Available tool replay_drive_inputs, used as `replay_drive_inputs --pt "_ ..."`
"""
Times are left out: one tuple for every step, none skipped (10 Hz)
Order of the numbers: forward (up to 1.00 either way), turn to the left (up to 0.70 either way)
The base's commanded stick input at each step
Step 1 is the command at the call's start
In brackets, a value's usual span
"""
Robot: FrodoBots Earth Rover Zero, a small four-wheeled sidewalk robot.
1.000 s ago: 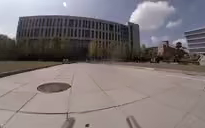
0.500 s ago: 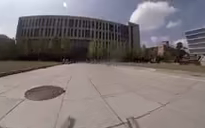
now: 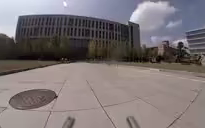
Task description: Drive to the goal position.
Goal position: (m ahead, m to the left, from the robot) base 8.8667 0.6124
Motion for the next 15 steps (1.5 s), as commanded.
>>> replay_drive_inputs --pt "0.7 0.05" --pt "0.7 0.05" --pt "0.7 0.05" --pt "0.7 0.05" --pt "0.7 0.05" --pt "0.7 0.05" --pt "0.7 0.05" --pt "0.7 0.05" --pt "0.7 0.05" --pt "0.7 0.05" --pt "0.7 0.05" --pt "0.7 0.05" --pt "0.7 0.07" --pt "0.7 0.06" --pt "0.7 0.05"
